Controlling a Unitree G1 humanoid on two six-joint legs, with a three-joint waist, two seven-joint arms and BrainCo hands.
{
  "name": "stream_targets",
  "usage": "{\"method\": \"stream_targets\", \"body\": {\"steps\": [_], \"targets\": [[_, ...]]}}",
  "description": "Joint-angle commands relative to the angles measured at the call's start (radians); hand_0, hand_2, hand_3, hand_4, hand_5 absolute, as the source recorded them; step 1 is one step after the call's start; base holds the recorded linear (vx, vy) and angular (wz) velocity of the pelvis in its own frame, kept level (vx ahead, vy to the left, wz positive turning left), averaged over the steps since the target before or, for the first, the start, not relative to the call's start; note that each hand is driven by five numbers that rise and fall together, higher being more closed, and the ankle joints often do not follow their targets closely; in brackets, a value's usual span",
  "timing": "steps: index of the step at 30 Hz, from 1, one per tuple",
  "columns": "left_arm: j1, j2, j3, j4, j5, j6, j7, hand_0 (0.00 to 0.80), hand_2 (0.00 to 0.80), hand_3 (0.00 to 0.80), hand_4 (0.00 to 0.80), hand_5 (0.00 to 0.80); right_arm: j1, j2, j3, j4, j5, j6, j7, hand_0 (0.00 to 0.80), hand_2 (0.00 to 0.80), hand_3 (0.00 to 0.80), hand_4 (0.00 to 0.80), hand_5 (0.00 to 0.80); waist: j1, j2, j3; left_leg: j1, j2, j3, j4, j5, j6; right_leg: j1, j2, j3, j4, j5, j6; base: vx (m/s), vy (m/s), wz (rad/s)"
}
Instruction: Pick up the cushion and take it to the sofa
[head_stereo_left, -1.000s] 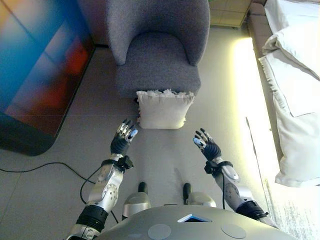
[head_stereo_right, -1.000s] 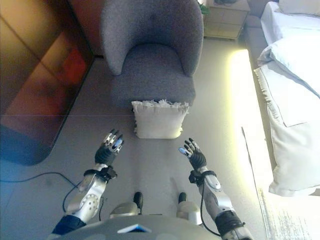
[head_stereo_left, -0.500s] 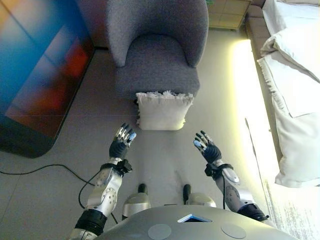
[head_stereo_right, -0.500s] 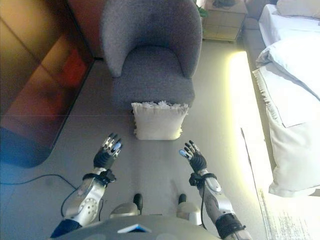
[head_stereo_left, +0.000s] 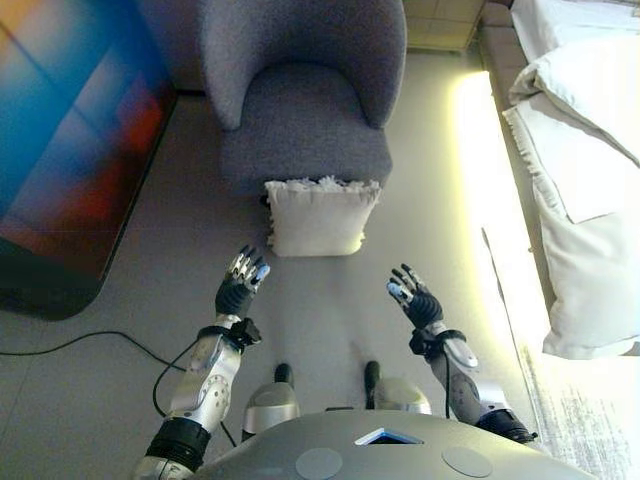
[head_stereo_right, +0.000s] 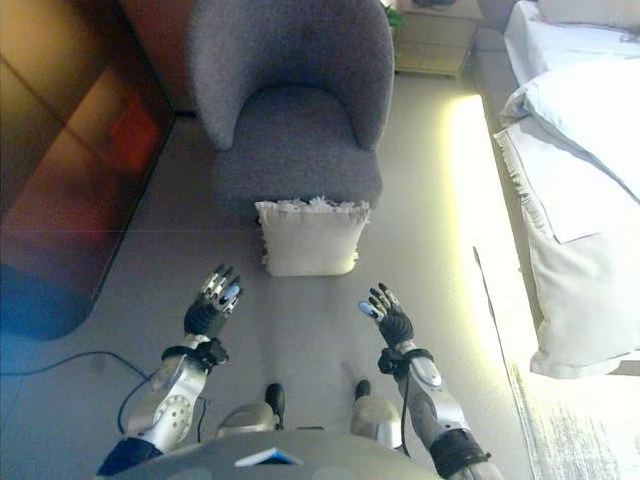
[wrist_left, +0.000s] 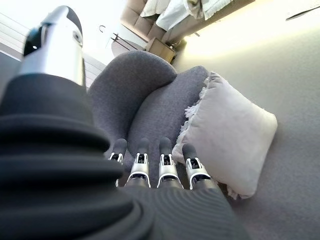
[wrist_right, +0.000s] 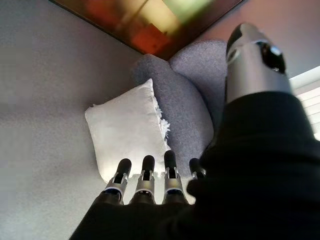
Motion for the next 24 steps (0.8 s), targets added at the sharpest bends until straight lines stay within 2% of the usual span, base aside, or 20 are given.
{"method": "stream_targets", "body": {"steps": [1,3,5,7,9,11,13,15,17,18,20,23,24], "targets": [[0.017,0.058,0.045,-0.063,-0.027,-0.017,-0.053,0.000,0.000,0.000,0.000,0.000,-0.006,0.025,0.020,-0.078,0.017,-0.062,-0.005,0.000,0.000,0.000,0.000,0.000,-0.029,0.013,-0.014,0.045,-0.048,-0.009,-0.063,0.020,0.062,-0.134,0.034,0.031,0.299,0.231,-0.022,0.189,0.077,0.26],[0.019,0.063,0.041,-0.070,-0.031,-0.003,-0.064,0.000,0.000,0.000,0.000,0.000,0.008,0.016,0.012,-0.076,0.028,-0.064,-0.007,0.000,0.000,0.000,0.000,0.000,-0.043,0.004,-0.014,0.066,-0.060,-0.035,-0.065,0.010,0.058,-0.152,0.045,0.044,0.235,0.241,-0.024,0.249,-0.001,0.41],[0.018,0.062,0.022,-0.079,-0.025,0.008,-0.065,0.000,0.000,0.000,0.000,0.000,0.033,0.007,0.000,-0.080,0.040,-0.073,-0.013,0.000,0.000,0.000,0.000,0.000,-0.072,-0.025,-0.022,0.088,-0.095,-0.073,-0.058,-0.019,0.056,-0.150,0.044,0.084,-0.005,0.242,-0.019,0.359,-0.123,0.37],[0.019,0.063,-0.005,-0.082,-0.018,0.000,-0.062,0.000,0.000,0.000,0.000,0.000,0.042,0.002,0.000,-0.078,0.054,-0.089,-0.012,0.000,0.000,0.000,0.000,0.000,-0.096,-0.042,-0.023,0.105,-0.116,-0.110,-0.045,-0.055,0.053,-0.141,0.040,0.121,-0.206,0.252,0.002,0.358,-0.141,0.52],[0.027,0.067,-0.016,-0.076,-0.014,-0.002,-0.076,0.000,0.000,0.000,0.000,0.000,0.036,-0.003,-0.006,-0.068,0.073,-0.090,-0.014,0.000,0.000,0.000,0.000,0.000,-0.107,-0.057,-0.027,0.120,-0.130,-0.120,-0.032,-0.088,0.052,-0.143,0.027,0.131,-0.340,0.309,0.030,0.417,-0.130,0.51],[0.042,0.072,-0.008,-0.070,-0.010,0.006,-0.091,0.000,0.000,0.000,0.000,0.000,0.029,-0.005,-0.023,-0.055,0.086,-0.076,-0.005,0.000,0.000,0.000,0.000,0.000,-0.112,-0.060,-0.025,0.146,-0.120,-0.105,-0.010,-0.119,0.047,-0.164,0.016,0.106,-0.406,0.344,0.040,0.498,-0.152,0.21],[0.064,0.075,0.002,-0.071,0.000,0.013,-0.104,0.000,0.000,0.000,0.000,0.000,0.036,-0.004,-0.040,-0.052,0.093,-0.063,0.005,0.000,0.000,0.000,0.000,0.000,-0.115,-0.068,-0.025,0.186,-0.113,-0.093,0.011,-0.159,0.046,-0.201,0.002,0.050,-0.415,0.368,0.044,0.475,-0.132,0.13],[0.079,0.071,0.008,-0.078,-0.006,0.021,-0.109,0.000,0.000,0.000,0.000,0.000,0.047,-0.003,-0.050,-0.047,0.087,-0.055,0.011,0.000,0.000,0.000,0.000,0.000,-0.122,-0.070,-0.023,0.215,-0.104,-0.079,0.037,-0.189,0.044,-0.207,-0.006,0.022,-0.390,0.384,0.036,0.449,-0.102,0.18],[0.092,0.060,0.015,-0.081,-0.007,0.017,-0.114,0.000,0.000,0.000,0.000,0.000,0.056,-0.003,-0.059,-0.039,0.077,-0.049,0.025,0.000,0.000,0.000,0.000,0.000,-0.128,-0.069,-0.029,0.236,-0.093,-0.059,0.044,-0.192,0.043,-0.202,-0.009,0.000,-0.352,0.366,0.030,0.415,-0.074,0.15],[0.099,0.061,0.017,-0.081,-0.014,0.012,-0.113,0.000,0.000,0.000,0.000,0.000,0.062,-0.004,-0.064,-0.028,0.074,-0.045,0.035,0.000,0.000,0.000,0.000,0.000,-0.132,-0.062,-0.042,0.233,-0.081,-0.043,0.042,-0.171,0.041,-0.185,0.001,-0.024,-0.363,0.330,0.028,0.438,-0.081,0.06],[0.101,0.049,0.018,-0.093,-0.024,0.016,-0.088,0.000,0.000,0.000,0.000,0.000,0.065,-0.009,-0.061,-0.027,0.059,-0.036,0.031,0.000,0.000,0.000,0.000,0.000,-0.148,-0.047,-0.061,0.256,-0.039,-0.022,0.080,-0.085,0.010,-0.169,0.029,-0.011,-0.325,0.320,0.013,0.473,-0.103,-0.14],[0.101,0.036,0.022,-0.106,-0.061,0.014,-0.071,0.000,0.000,0.000,0.000,0.000,0.077,-0.034,-0.049,-0.067,0.054,-0.025,0.035,0.000,0.000,0.000,0.000,0.000,-0.177,-0.020,-0.108,0.282,0.044,-0.012,0.153,0.112,-0.059,-0.143,0.096,0.031,-0.254,0.269,-0.045,0.433,-0.140,-0.27],[0.089,0.031,0.018,-0.110,-0.064,0.008,-0.059,0.000,0.000,0.000,0.000,0.000,0.073,-0.040,-0.046,-0.074,0.062,-0.025,0.037,0.000,0.000,0.000,0.000,0.000,-0.182,-0.020,-0.121,0.268,0.057,-0.015,0.224,0.168,-0.079,-0.122,0.115,0.041,-0.254,0.250,-0.069,0.440,-0.188,-0.16]]}}
